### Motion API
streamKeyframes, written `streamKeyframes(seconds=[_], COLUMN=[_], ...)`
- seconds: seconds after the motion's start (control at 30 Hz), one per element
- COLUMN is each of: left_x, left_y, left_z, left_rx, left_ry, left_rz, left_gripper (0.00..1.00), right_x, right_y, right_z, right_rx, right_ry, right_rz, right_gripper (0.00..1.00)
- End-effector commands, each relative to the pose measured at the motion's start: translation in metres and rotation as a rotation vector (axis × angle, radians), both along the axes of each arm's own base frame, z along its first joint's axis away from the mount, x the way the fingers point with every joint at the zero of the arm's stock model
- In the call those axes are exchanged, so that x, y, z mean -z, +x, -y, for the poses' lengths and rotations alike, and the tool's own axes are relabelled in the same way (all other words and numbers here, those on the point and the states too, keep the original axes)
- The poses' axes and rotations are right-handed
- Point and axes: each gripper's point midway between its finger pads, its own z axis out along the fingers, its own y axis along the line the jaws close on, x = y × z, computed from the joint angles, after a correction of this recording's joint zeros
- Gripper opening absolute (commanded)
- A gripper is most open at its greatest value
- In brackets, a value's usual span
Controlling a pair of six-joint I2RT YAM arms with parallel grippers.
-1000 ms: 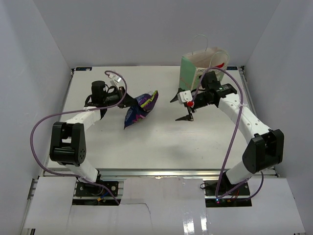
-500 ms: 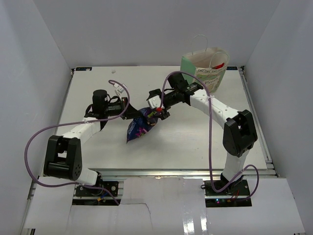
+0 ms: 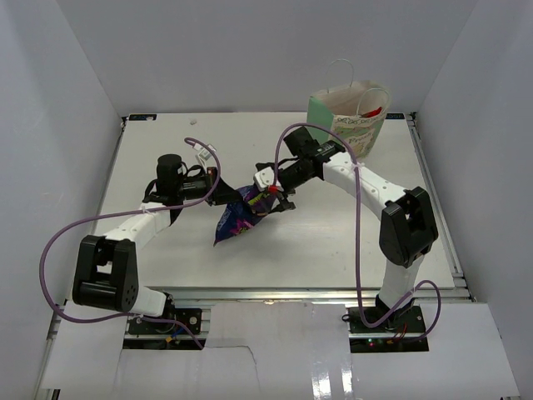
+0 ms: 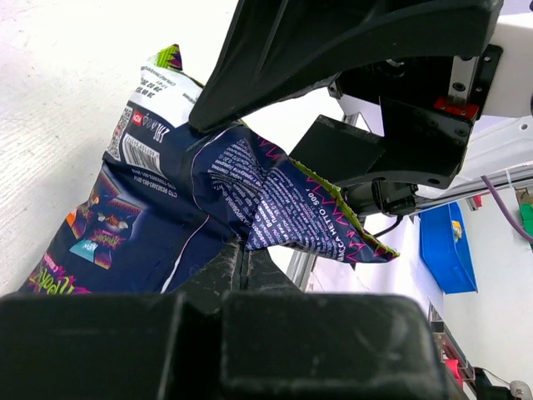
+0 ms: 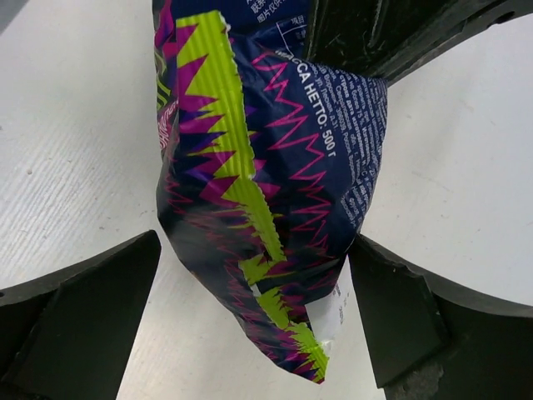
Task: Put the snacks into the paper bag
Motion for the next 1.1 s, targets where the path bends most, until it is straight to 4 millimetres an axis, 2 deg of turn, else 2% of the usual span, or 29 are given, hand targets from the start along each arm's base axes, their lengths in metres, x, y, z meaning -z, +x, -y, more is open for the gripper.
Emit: streamKeyframes(seconds=[0.0,0.07,0.17,0.27,0.3,0.37,0.5,0.63,0.73,0.77,0.8,0.83,0.9,1.0,1.07], left_x=[-0.051,-0.055,-0.059,-0.061,-0.061,-0.058,-0.052,-0.051,-0.053,-0.054,-0.056,-0.057,-0.060,-0.065,-0.069], left_y=[-0.011,-0.012,-0.013,-0.013,-0.013,-0.013,-0.014,-0.013,-0.012,-0.013,-0.013,-0.013,-0.013,-0.018,-0.021], left_z=[0.005,0.007,0.009,0.009,0.009,0.009,0.010,0.010,0.010,0.010,0.009,0.009,0.008,0.007,0.007], left_rx=[0.075,0.085,0.091,0.091,0.089,0.089,0.094,0.091,0.082,0.079,0.072,0.066,0.056,0.055,0.057], left_ry=[-0.061,-0.065,-0.069,-0.070,-0.070,-0.069,-0.068,-0.069,-0.068,-0.067,-0.067,-0.066,-0.064,-0.064,-0.066], left_rz=[0.179,0.183,0.187,0.191,0.191,0.183,0.163,0.157,0.163,0.166,0.177,0.180,0.197,0.230,0.248], left_gripper=[0.00,0.00,0.00,0.00,0.00,0.00,0.00,0.02,0.20,0.26,0.39,0.46,0.62,0.73,0.74], right_x=[-0.024,-0.022,-0.024,-0.025,-0.023,-0.021,-0.019,-0.020,-0.023,-0.026,-0.028,-0.033,-0.040,-0.052,-0.058], right_y=[-0.010,-0.010,-0.007,-0.002,-0.001,-0.003,-0.007,-0.011,-0.013,-0.014,-0.014,-0.013,-0.012,-0.009,-0.006], right_z=[-0.008,-0.012,-0.020,-0.023,-0.023,-0.022,-0.020,-0.019,-0.017,-0.016,-0.015,-0.013,-0.012,-0.006,-0.003], right_rx=[0.004,0.036,0.063,0.091,0.098,0.103,0.099,0.092,0.092,0.092,0.094,0.098,0.100,0.114,0.126], right_ry=[0.034,0.029,0.042,0.044,0.040,0.034,0.027,0.026,0.026,0.032,0.035,0.043,0.060,0.083,0.093], right_rz=[-0.013,-0.044,-0.057,-0.060,-0.062,-0.071,-0.093,-0.107,-0.110,-0.108,-0.108,-0.104,-0.106,-0.096,-0.092], right_gripper=[0.99,1.00,0.92,0.78,0.69,0.56,0.38,0.26,0.19,0.13,0.11,0.08,0.08,0.08,0.08])
